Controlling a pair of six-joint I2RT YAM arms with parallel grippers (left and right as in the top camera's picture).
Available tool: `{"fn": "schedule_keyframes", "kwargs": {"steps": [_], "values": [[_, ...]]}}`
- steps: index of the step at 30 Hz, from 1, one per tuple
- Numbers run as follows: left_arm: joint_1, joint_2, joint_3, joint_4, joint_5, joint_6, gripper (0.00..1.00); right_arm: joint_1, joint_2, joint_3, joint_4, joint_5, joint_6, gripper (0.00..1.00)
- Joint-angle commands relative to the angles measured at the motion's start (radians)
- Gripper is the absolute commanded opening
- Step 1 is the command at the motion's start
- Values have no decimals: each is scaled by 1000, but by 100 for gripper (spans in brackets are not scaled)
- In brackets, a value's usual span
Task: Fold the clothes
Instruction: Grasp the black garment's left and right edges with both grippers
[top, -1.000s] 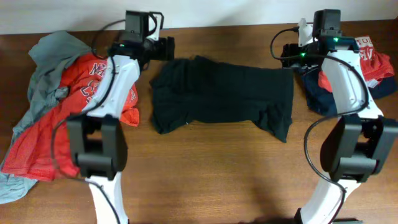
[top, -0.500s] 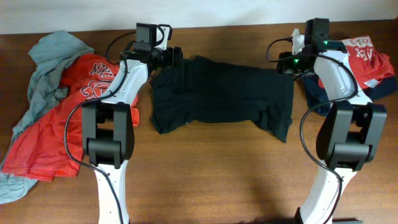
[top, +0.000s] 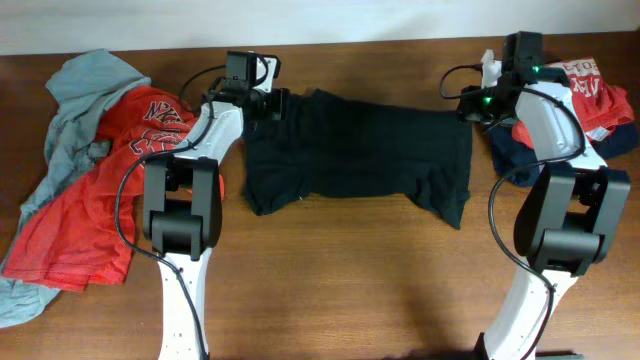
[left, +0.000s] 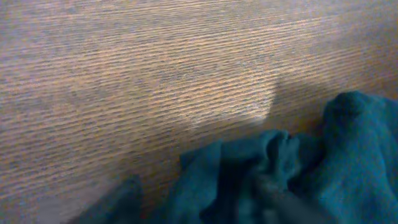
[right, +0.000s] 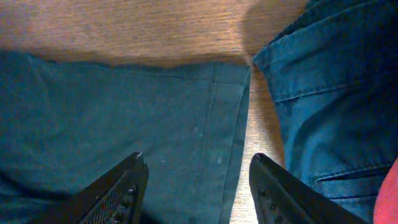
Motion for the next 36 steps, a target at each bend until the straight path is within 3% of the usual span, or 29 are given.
{"fn": "schedule_keyframes", "kwargs": {"steps": [1, 4, 12, 22, 36], "values": [[-4, 32, 6, -7, 13, 4, 28, -3, 3, 11, 0, 2, 8, 57], [-5, 32, 7, -7, 14, 3, 1, -3, 3, 11, 2, 2, 8, 56], [-1, 31, 105, -140, 9, 0, 1, -3, 50, 11, 77, -90, 8, 55], [8, 31, 128, -240, -116, -8, 0, 25, 126, 11, 159, -122, -4, 56], [63, 29, 128, -251, -128, -45, 1, 45, 132, 11, 258, -66, -22, 60]]}}
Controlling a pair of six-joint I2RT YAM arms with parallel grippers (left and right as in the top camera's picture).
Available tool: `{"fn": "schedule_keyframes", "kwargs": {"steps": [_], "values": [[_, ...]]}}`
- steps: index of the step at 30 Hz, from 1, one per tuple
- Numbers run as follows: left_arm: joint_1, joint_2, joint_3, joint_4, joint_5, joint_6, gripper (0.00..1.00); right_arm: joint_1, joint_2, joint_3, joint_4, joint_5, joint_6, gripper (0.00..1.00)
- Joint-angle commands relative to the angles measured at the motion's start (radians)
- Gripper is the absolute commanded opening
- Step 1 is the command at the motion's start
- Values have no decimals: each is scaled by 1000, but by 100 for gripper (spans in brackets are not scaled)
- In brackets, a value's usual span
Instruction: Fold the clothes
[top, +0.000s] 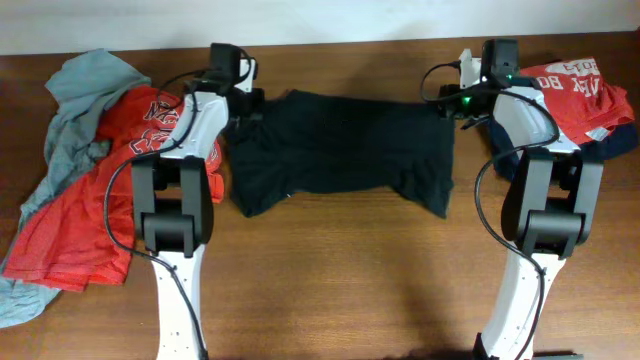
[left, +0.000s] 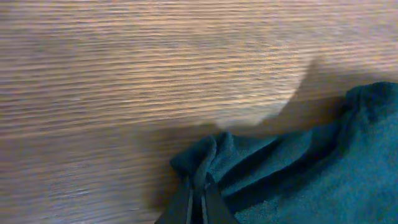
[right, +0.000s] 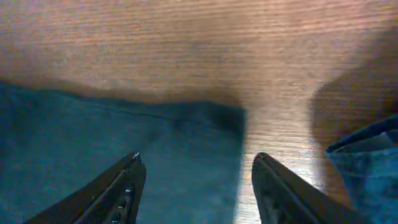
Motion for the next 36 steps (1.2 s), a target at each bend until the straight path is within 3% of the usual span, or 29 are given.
{"fn": "schedule_keyframes", "kwargs": {"steps": [1, 29, 32, 34, 36], "values": [[1, 14, 19, 0, -16, -14, 1, 8, 5, 11, 24, 16, -9, 60], [-18, 14, 19, -19, -17, -14, 1, 31, 138, 11, 175, 39, 38, 59], [-18, 14, 19, -16, -18, -14, 1, 31, 144, 11, 171, 31, 40, 46], [-18, 14, 19, -11, -18, -14, 1, 31, 144, 12, 171, 30, 46, 20], [-18, 14, 19, -8, -23, -14, 1, 31, 144, 13, 170, 23, 50, 5]]}}
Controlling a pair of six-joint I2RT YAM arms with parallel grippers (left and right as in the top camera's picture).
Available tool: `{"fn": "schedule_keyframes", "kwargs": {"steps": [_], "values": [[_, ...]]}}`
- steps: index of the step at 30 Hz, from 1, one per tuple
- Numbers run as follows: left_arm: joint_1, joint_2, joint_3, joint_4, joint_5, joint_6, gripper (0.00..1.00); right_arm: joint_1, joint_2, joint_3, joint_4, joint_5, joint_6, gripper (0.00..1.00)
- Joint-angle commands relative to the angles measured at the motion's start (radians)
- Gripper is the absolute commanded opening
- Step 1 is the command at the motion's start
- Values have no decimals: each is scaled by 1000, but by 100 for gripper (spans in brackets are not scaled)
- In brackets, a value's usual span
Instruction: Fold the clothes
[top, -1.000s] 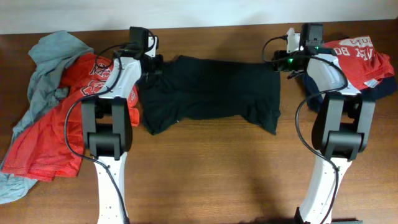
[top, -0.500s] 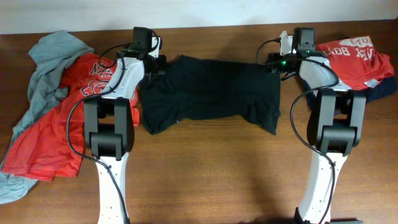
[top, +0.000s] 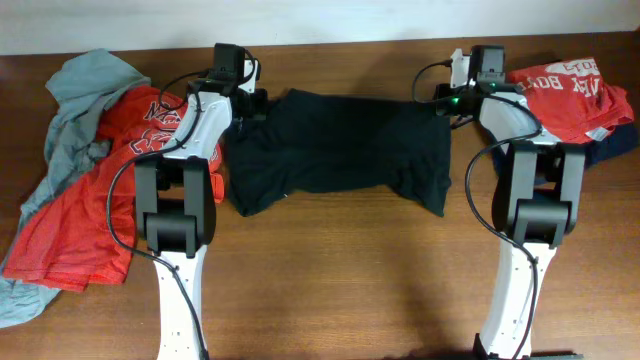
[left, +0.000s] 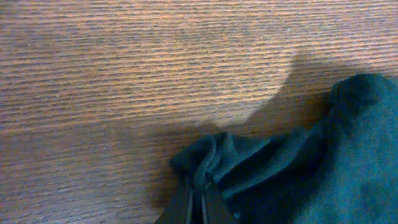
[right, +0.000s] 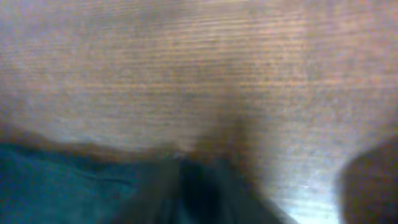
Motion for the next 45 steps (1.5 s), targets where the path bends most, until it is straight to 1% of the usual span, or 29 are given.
{"fn": "schedule_keyframes", "kwargs": {"steps": [1, 6, 11, 14, 17, 20, 23, 28, 34, 37, 40, 45], "values": [[0, 14, 18, 2, -19, -6, 1, 5, 39, 5, -13, -5, 22, 4], [0, 14, 23, 5, -34, -6, 1, 5, 27, 17, -36, -51, 24, 4], [1, 10, 76, -4, -34, -2, 1, 5, -24, 77, -118, -62, 23, 4], [0, 4, 137, -40, -34, 19, 1, 4, -49, 167, -234, -74, 11, 4], [0, -8, 200, -97, -35, 71, 1, 5, -55, 272, -368, -79, 8, 4], [-1, -18, 244, -154, -77, 74, 1, 5, -55, 359, -497, -114, 8, 4], [-1, -36, 260, -203, -106, 97, 0, 4, -61, 421, -604, -122, 0, 4], [0, -68, 260, -291, -165, 97, 1, 4, -71, 512, -815, -125, -27, 4], [0, -74, 260, -372, -169, 97, 1, -2, -71, 521, -990, -125, -70, 4], [0, -74, 260, -393, -175, 100, 1, -15, -71, 522, -1030, -134, -77, 4], [0, -83, 260, -422, -203, 100, 0, -37, -71, 522, -1077, -182, -123, 4], [0, -106, 260, -494, -210, 100, 1, -78, -71, 522, -1115, -185, -125, 4]]}}
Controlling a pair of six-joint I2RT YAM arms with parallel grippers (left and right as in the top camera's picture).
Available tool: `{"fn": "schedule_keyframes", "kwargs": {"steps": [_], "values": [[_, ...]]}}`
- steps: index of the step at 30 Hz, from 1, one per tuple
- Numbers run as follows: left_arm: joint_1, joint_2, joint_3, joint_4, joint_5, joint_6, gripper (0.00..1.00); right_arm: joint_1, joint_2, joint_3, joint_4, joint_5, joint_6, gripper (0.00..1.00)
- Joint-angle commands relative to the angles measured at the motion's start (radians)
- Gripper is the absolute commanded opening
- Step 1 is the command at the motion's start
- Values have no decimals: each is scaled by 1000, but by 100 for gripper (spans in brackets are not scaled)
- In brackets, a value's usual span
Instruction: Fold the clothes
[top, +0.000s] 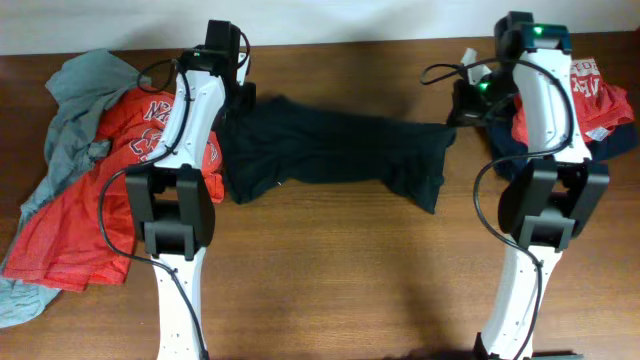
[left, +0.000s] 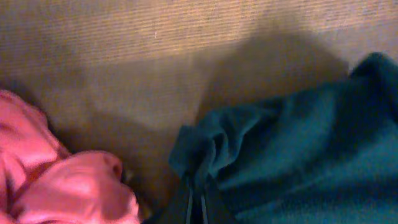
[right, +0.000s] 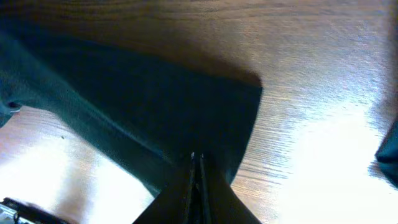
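Observation:
A dark teal-black shirt (top: 340, 150) is stretched across the middle of the wooden table (top: 330, 270). Its far edge is raised off the wood and its near part sags to the table. My left gripper (top: 243, 103) is shut on the shirt's far left corner. In the left wrist view the left gripper (left: 196, 190) pinches bunched dark cloth (left: 286, 149). My right gripper (top: 453, 118) is shut on the far right corner. In the right wrist view the right gripper (right: 196, 163) holds the cloth (right: 155, 106) hanging above the wood.
A heap of red and grey clothes (top: 90, 170) covers the table's left side, and its red cloth (left: 56, 186) lies close beside my left gripper. At the right end sits a red printed shirt (top: 590, 95) on navy jeans (top: 510, 160).
Both grippers, shut on the shirt's far corners down at the table, now stand higher. The shirt's far edge has come up off the wood and is pulled taut between them.
First the shirt lay flat, my right gripper open over its right hem and my left at its far left corner. Then the left was shut on that corner, the right still open. Then the right closed on its corner, and now both hold the edge raised.

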Motion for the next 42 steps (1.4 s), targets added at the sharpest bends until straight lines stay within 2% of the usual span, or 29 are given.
{"fn": "schedule_keyframes", "kwargs": {"steps": [1, 9, 16, 21, 22, 23, 25, 26, 29, 37, 42], "values": [[1, -74, 18, -39, -29, 20, 1, -37, -37, 14, -12, -24, -24, 4], [-23, -76, 17, -192, -29, 43, 1, -48, -36, -10, -29, -19, -24, 4], [-41, -76, 17, -209, -31, 50, 1, -38, -36, -135, -30, -13, -40, 4], [-38, -75, 16, -235, -94, 50, 1, -47, -36, -222, -6, -11, -50, 4], [-37, -75, 15, -239, -101, 50, 6, -48, -36, -235, -2, -4, -50, 4], [-37, -75, 15, -243, -109, 50, 13, -48, -36, -248, 4, 8, -50, 10], [-36, -75, 15, -249, -116, 50, 38, -49, -36, -276, 11, 23, -50, 39], [-35, -75, 15, -251, -116, 50, 45, -51, -36, -285, 11, 26, -50, 46], [-34, -75, 15, -251, -119, 50, 55, -59, -36, -304, 12, 26, -50, 48], [2, -76, 16, -229, -161, 11, 57, -99, -36, -319, 57, 5, -41, 55], [43, -100, 16, -152, -67, -19, 60, -87, -35, -350, 66, -6, -42, 55]]}}
